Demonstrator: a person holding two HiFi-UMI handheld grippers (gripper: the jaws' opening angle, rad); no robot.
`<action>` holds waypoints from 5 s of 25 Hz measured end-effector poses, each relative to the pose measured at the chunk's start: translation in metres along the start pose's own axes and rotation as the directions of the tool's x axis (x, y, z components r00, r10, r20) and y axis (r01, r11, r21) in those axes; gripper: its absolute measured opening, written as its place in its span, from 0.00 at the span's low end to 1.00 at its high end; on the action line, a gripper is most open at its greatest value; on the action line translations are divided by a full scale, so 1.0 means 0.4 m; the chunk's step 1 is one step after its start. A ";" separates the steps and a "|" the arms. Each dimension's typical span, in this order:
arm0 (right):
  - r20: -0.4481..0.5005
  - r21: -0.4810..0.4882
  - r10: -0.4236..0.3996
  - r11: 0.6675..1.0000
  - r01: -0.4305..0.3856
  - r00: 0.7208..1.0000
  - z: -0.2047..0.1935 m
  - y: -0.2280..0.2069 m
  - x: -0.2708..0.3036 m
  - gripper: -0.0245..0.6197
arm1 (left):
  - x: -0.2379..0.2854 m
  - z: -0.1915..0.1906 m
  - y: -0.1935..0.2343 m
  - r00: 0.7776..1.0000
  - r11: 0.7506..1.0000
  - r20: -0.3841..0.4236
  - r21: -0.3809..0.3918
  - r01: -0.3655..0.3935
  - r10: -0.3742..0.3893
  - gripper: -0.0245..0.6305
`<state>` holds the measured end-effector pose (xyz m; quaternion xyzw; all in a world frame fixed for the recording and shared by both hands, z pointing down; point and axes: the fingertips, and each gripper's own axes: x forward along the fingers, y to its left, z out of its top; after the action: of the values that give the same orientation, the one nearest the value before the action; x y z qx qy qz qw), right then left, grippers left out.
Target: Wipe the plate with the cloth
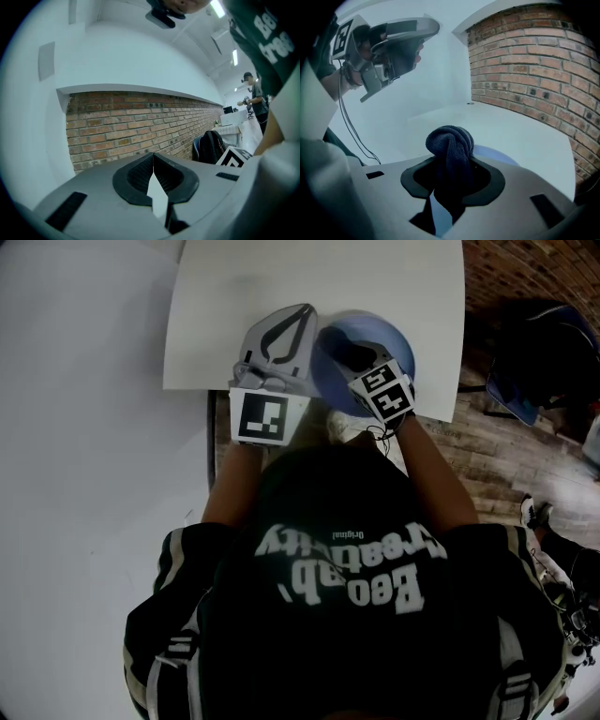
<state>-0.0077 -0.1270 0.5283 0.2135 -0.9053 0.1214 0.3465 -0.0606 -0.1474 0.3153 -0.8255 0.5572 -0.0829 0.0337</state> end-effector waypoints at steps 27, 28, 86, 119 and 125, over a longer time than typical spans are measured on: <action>-0.105 -0.008 0.086 0.996 -0.087 0.991 -0.090 0.061 0.011 0.24 | -0.047 0.014 -0.005 0.999 0.999 -0.014 0.007 -0.037 0.037 0.04; -0.108 -0.010 0.085 0.996 -0.087 0.991 -0.087 0.058 0.016 0.24 | -0.042 0.013 -0.008 0.999 1.000 -0.015 0.012 -0.028 0.028 0.04; -0.251 0.108 -0.185 0.970 0.217 0.950 -0.243 -0.229 -0.201 0.24 | 0.023 0.048 -0.203 0.982 0.982 0.031 0.014 0.188 -0.188 0.04; -0.288 0.165 -0.173 0.960 0.226 0.942 -0.333 0.041 -0.272 0.24 | -0.002 0.036 -0.217 0.941 0.941 0.046 0.052 0.333 -0.335 0.04; -0.299 0.182 -0.184 0.952 0.245 0.936 -0.315 0.085 -0.251 0.24 | -0.017 0.044 -0.192 0.923 0.925 0.063 0.023 0.378 -0.379 0.04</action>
<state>0.1158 -0.0204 0.5497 0.3286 -0.7999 0.2094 0.4563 0.0102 -0.1129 0.3088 -0.9196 0.3855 -0.0634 0.0398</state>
